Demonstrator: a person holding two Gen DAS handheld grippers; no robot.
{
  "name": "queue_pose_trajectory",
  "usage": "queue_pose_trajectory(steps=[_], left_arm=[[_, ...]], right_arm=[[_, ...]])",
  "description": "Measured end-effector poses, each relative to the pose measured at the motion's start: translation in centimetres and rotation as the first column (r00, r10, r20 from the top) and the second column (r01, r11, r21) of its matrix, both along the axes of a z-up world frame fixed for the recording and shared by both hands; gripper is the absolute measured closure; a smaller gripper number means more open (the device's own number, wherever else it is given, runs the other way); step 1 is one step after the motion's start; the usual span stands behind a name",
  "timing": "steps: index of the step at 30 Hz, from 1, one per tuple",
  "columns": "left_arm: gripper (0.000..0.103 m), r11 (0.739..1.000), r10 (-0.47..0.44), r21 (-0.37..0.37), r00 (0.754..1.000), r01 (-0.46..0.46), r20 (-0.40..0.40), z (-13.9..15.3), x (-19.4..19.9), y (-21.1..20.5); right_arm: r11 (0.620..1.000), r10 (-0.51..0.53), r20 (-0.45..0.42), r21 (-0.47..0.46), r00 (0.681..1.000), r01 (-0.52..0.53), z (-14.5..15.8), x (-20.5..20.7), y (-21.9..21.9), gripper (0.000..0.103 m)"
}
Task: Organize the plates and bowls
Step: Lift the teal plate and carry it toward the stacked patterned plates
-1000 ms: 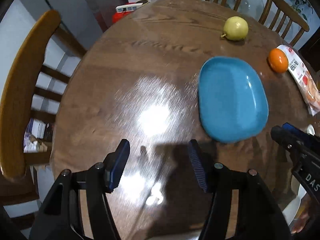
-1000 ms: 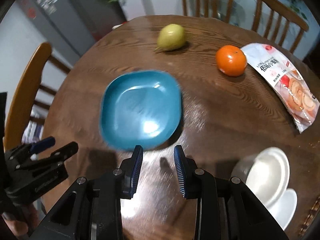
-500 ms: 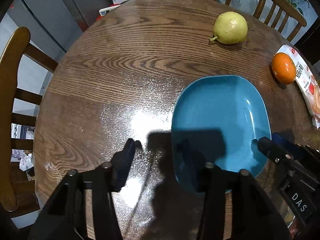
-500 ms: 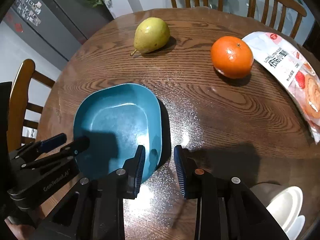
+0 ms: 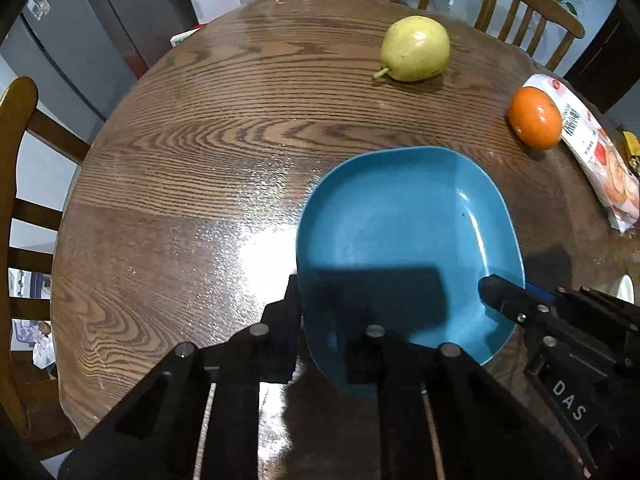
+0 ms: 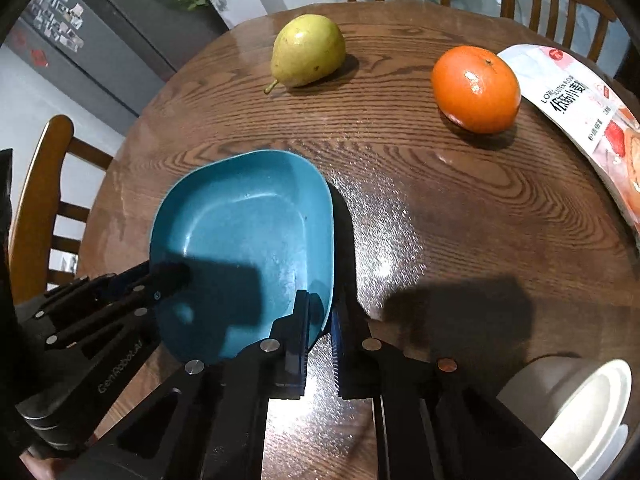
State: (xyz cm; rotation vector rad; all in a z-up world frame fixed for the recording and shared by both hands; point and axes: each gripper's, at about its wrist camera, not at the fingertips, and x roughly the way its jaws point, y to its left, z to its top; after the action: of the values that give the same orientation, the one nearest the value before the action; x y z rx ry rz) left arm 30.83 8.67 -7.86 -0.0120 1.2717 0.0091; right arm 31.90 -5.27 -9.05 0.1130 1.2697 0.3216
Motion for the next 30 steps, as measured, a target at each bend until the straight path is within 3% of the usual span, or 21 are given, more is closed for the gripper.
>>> queue_pose_trajectory(steps=[5,11,21,30], left_arm=[[0.091,1.0,-0.006,-0.009,1.0,0.006,0.019,0.5,-0.9,0.0],[0.091,1.0,-0.018,0.012,0.996,0.017,0.092,3.7,-3.3,-0.4],[0.091,0.999,-0.002,0.04,0.981,-0.006,0.192,7.9,-9.3,-0.1],[0.091,0.996,0.026,0.076,0.967,-0.047,0.253,9.4,-15.6,-0.1]], right_arm=[[1.0,0.003,-0.009,-0.003,1.0,-0.003,0.0,-0.6,0.1,0.092],[1.0,0.009,0.025,0.03,1.0,-0.009,2.0,-2.4,-0.3,0.092],[0.991,0.068,0.142,0.108,0.988,-0.084,6.9,-8.5,-1.6,0.092],[0.979,0.127,0.196,0.134,0.972,-0.155,8.5,-15.0,-1.5,0.092]])
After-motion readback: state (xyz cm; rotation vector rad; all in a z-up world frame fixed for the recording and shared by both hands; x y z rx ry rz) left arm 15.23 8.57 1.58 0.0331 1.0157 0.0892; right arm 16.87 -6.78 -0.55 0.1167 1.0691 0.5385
